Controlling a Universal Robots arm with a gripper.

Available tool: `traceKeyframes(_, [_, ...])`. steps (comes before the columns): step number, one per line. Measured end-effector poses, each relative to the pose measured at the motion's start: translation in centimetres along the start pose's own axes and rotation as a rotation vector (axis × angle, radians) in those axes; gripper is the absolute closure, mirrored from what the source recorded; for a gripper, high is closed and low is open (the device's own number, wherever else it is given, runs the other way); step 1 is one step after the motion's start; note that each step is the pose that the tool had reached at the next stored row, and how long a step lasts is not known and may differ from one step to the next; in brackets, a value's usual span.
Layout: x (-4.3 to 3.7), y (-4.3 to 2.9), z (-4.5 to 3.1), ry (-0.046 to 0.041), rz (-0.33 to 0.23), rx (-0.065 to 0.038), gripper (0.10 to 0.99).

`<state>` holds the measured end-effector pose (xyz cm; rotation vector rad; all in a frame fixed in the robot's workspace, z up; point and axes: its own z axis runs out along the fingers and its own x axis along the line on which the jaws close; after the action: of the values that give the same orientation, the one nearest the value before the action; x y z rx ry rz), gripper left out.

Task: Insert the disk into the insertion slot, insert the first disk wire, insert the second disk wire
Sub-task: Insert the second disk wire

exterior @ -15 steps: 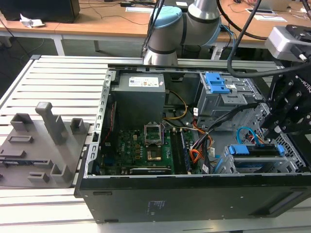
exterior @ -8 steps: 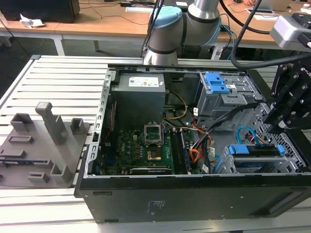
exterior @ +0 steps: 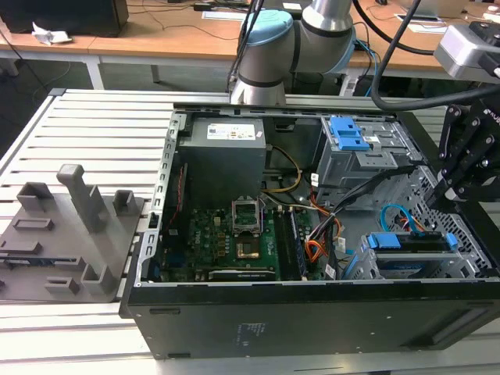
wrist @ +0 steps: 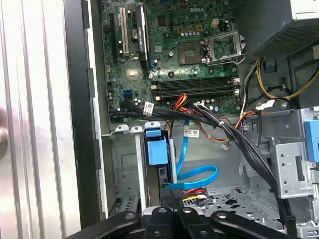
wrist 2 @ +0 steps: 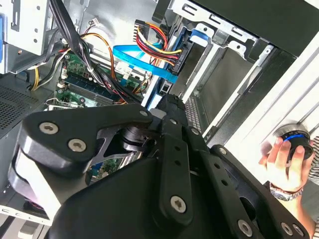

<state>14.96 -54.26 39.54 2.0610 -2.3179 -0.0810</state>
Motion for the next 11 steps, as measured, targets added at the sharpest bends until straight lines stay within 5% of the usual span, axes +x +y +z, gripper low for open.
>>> traceKeyframes(4, [0.01, 0.00, 0.00, 0.0010, -0.017, 0.000, 0.980])
traceKeyframes(9, [0.01, 0.02, 0.02, 0.0075, -0.128, -0.001, 0.980])
traceKeyframes(11, [0.15, 1.26, 0.11, 0.0059, -0.128, -0.001, 0.980])
